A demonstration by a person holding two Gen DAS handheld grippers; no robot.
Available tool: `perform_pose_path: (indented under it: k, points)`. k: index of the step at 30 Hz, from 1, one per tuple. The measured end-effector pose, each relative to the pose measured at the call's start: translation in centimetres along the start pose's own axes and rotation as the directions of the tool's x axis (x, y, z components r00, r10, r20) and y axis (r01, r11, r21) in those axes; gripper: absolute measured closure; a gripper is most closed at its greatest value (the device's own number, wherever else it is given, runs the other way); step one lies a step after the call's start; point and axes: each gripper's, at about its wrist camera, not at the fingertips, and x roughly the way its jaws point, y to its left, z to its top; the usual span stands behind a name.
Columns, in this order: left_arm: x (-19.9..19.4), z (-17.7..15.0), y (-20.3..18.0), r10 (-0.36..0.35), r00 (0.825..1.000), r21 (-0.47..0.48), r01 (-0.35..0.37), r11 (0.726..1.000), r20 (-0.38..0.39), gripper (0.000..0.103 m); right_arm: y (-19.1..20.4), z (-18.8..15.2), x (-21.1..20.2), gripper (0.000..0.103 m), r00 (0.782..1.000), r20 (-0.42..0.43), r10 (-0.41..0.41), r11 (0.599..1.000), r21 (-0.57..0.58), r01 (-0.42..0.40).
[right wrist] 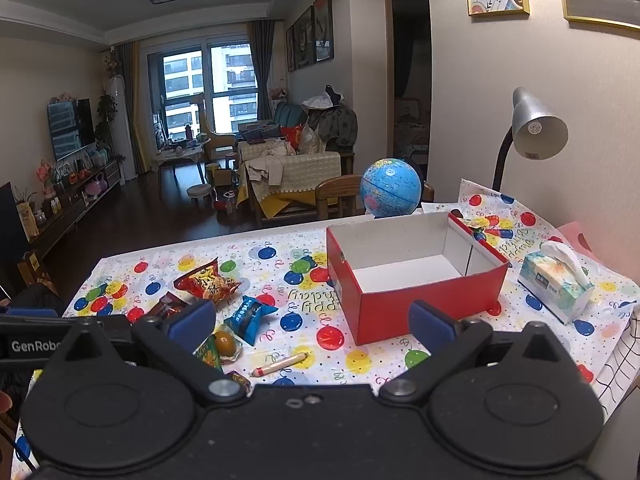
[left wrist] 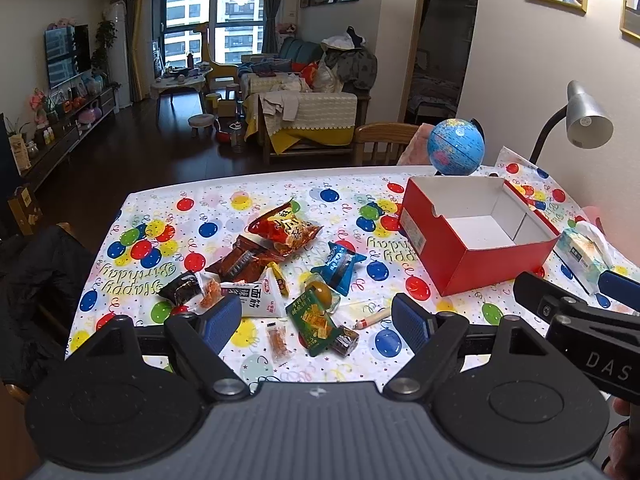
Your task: Organize snacks
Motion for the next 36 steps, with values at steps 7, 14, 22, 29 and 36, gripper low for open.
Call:
perform_pose_path:
  k: [7,14,22,29,36]
  points:
    - [1.4,0.0,0.3,0.009,1.0,-0.029,-0.01,1.0,-0.028,0.021,-0.4,0.1,1.5,0.0,0.999,-0.041,0.014,1.0,0.004,-0.014]
    - [4.3,-0.1,1.2,0.061,0.995,-0.057,-0.066,0.996,-0.084,0.021,-1.0,-0.3,5.3,0.001,0.994,-0.096,0.051,0.998,-0.016,-0.053]
    - [9.9,-1.4,3.3,0.112,0.97,-0.102,-0.137,0.985,-0.216,0.021,-1.5,-2.5,11.4,0.006,0.965,-0.235,0.12,0.986,-0.086,-0.143]
    - [14.1,-1.6,3.8,0.101,0.946,-0.161,-0.156,0.975,-0.307,0.021,-1.8,-3.5,16.3,0.013,0.943,-0.311,0.119,0.975,-0.144,-0.171]
    - [17.6,-0.6,3.3,0.077,0.938,-0.186,-0.147,0.971,-0.338,0.021,-1.5,-4.1,20.2,0.018,0.918,-0.367,0.153,0.948,-0.208,-0.241]
